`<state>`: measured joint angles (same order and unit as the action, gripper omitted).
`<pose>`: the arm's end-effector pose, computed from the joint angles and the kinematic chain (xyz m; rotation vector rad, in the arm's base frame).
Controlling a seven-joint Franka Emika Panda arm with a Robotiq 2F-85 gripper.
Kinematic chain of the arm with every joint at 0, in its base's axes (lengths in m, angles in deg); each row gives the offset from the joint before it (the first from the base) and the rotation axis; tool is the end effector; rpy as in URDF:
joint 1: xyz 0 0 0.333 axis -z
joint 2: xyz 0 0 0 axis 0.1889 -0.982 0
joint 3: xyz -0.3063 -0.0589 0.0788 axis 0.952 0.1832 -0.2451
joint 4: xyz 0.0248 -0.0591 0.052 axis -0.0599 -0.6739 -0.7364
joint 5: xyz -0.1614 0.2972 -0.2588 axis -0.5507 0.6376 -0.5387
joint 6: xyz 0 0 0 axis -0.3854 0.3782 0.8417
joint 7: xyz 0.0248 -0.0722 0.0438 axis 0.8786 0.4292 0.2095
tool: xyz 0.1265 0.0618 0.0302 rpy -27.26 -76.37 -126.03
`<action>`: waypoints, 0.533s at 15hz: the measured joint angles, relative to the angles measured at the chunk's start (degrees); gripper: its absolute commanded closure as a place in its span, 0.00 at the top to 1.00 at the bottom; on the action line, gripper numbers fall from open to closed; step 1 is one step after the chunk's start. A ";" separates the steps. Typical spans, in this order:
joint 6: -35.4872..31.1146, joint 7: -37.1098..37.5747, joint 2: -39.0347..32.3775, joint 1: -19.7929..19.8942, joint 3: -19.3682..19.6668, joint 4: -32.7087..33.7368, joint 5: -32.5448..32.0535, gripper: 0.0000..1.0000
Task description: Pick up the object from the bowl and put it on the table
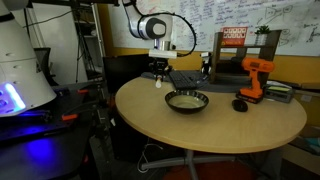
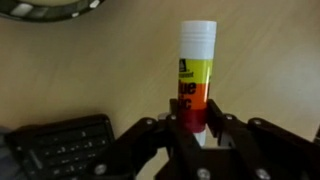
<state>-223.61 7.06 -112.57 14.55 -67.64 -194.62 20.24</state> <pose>0.5563 0.1654 0.0559 -2.5186 -1.6877 0.0175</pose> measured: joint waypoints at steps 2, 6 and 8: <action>-1.00 -3.37 -1.28 -0.57 -0.06 0.25 -2.29 0.08; -1.29 -7.19 -3.96 -0.63 -1.18 1.48 -2.72 0.08; -1.29 -7.38 -4.91 -0.44 -1.48 1.63 -2.19 0.08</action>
<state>-224.90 -0.32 -117.47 14.11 -69.12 -193.00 18.05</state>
